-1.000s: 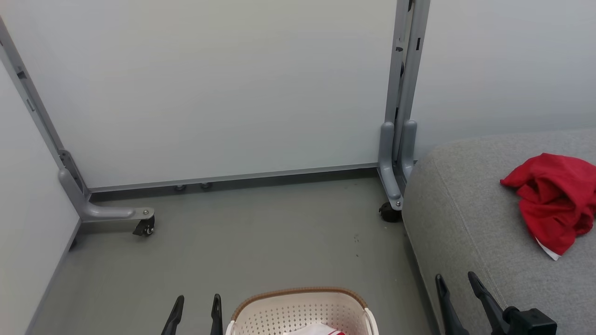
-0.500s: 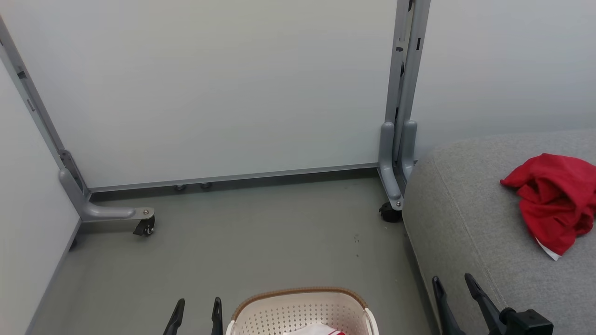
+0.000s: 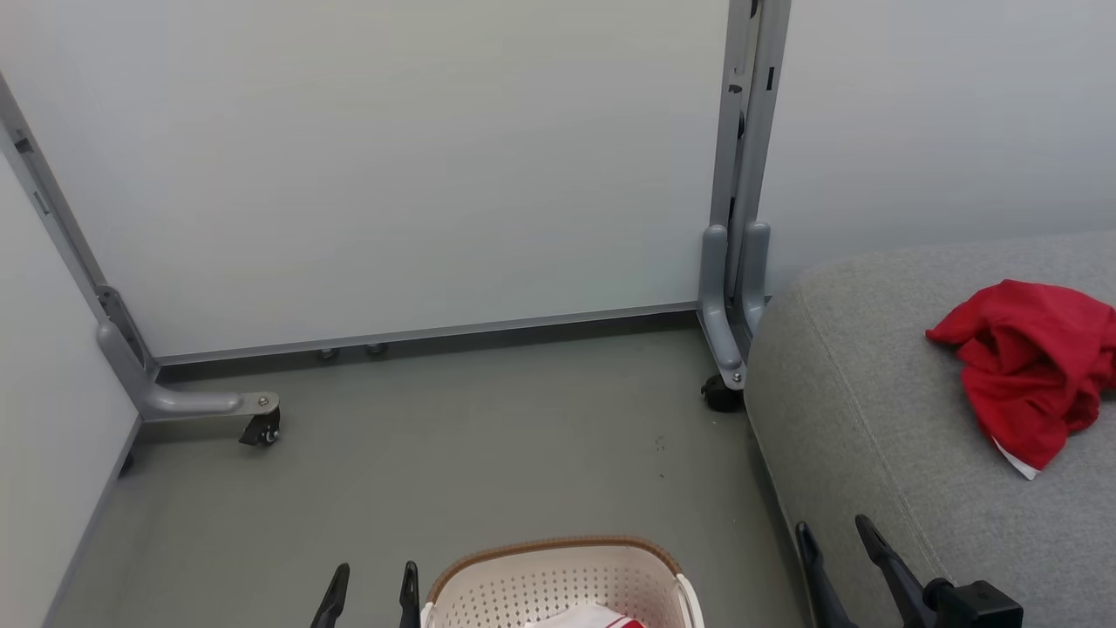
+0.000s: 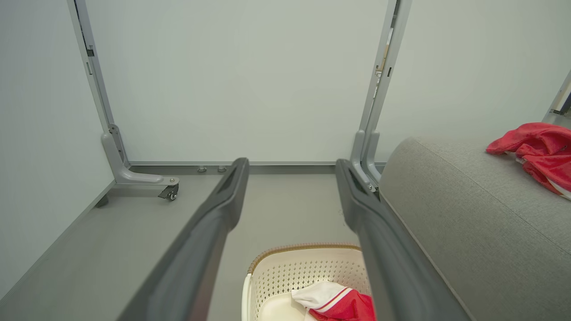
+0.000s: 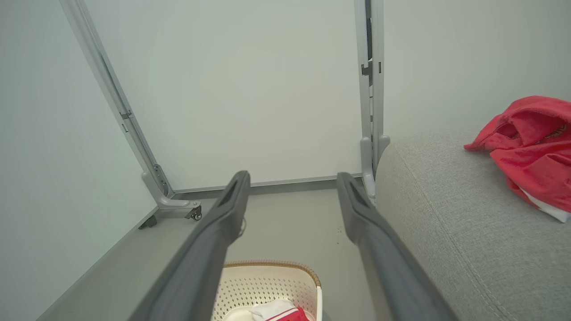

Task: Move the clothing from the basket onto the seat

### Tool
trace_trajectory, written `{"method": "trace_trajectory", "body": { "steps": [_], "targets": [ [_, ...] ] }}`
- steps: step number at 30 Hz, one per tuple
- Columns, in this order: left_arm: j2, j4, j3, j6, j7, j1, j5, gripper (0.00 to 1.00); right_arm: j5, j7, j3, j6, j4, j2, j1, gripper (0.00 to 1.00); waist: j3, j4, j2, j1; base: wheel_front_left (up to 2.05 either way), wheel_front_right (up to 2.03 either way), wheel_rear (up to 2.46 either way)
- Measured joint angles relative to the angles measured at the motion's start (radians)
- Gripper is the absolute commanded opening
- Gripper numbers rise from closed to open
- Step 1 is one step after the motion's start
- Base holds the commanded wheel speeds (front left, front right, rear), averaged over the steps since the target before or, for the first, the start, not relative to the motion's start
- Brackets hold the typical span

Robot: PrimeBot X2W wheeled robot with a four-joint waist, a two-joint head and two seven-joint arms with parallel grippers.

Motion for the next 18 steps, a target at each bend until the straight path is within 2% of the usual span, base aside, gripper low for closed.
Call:
{"method": "trace_trajectory", "body": {
  "steps": [10, 18],
  "targets": [
    [0.000, 0.034, -0.017, -0.010, 0.000, -0.028, -0.001, 1.00, 0.002, 0.000, -0.027, 0.000, 0.002, -0.018, -0.021, 1.00, 0.052, -0.017, 0.0000, 0.0000, 0.00, 0.00, 0.00],
    [0.000, 0.068, -0.062, -0.022, 0.000, -0.134, 0.026, 1.00, 0.000, 0.000, -0.062, 0.000, -0.016, -0.055, -0.104, 1.00, 0.156, -0.031, 0.0000, 0.0000, 0.00, 0.00, 0.00]
  ]
}}
